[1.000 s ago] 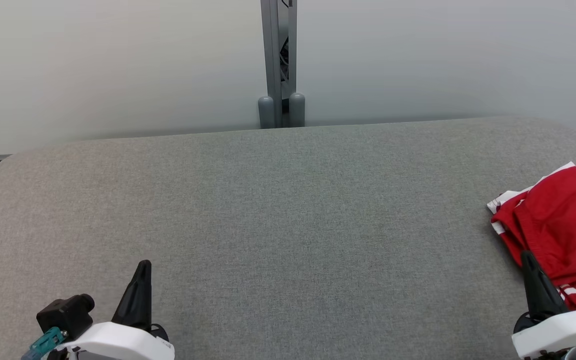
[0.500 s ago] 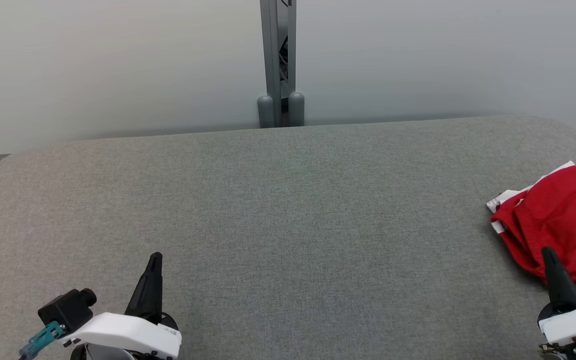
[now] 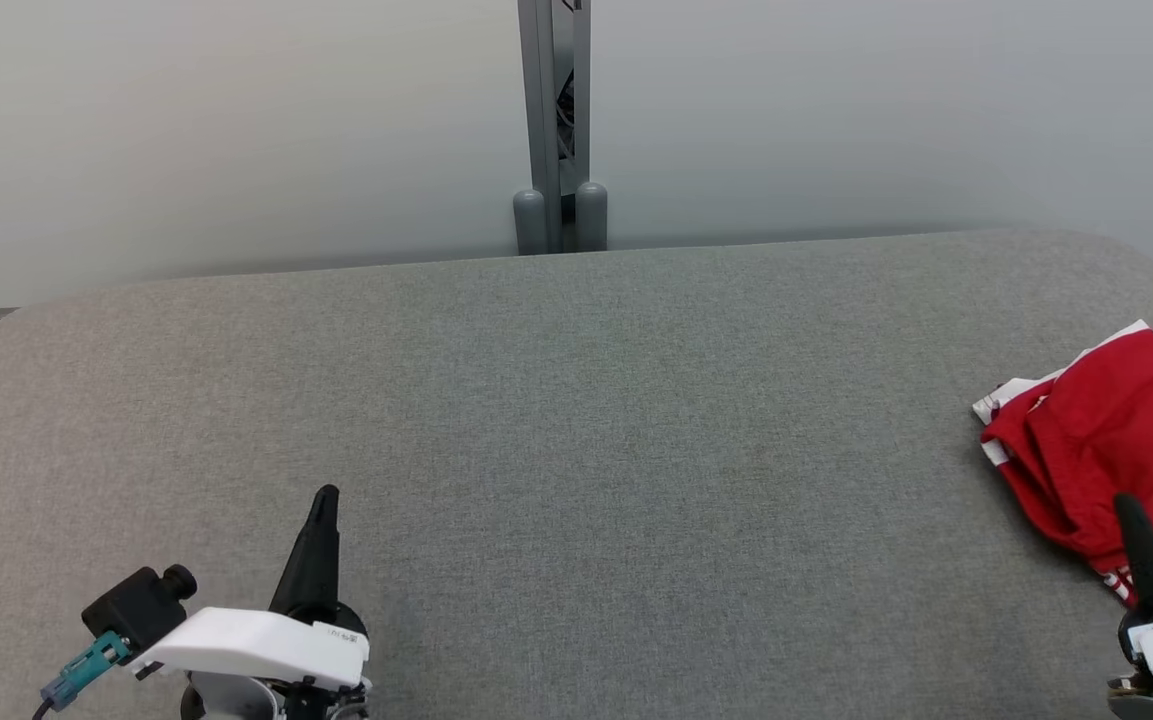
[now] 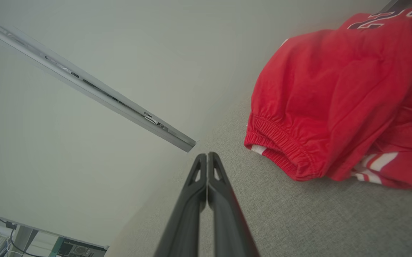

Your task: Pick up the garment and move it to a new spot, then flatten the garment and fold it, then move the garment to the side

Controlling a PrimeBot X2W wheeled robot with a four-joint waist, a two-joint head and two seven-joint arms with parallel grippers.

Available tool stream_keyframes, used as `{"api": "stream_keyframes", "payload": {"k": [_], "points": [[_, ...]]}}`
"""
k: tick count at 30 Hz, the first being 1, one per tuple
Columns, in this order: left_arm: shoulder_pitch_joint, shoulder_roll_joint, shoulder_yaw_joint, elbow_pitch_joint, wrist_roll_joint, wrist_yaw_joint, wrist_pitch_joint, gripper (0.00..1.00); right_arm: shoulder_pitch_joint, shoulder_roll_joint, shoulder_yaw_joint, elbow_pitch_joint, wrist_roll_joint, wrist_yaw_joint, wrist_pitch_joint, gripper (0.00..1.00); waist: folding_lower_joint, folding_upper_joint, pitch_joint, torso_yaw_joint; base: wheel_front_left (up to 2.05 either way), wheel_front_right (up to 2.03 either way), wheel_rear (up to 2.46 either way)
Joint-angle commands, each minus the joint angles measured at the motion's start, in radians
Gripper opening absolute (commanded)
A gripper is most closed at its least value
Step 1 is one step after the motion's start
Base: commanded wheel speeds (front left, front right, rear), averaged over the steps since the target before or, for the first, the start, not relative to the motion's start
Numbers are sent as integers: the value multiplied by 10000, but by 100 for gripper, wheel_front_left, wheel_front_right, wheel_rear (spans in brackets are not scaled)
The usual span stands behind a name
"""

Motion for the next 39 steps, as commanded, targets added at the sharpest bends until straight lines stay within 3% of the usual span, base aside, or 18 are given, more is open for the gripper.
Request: {"api": "stream_keyframes", "payload": {"k": [1,39], "points": [[-329,-4,94,-53,-234,-131,-54,0,-277,-116,-121,-16,268,0,117,0,0,0,1,-2,0,0,0],[-861,-855,214,564,-3205,-1187,-124,0,-764,-221,-1463,665,3843,-1,1553,0,0,0,57,-64,0,0,0]]}}
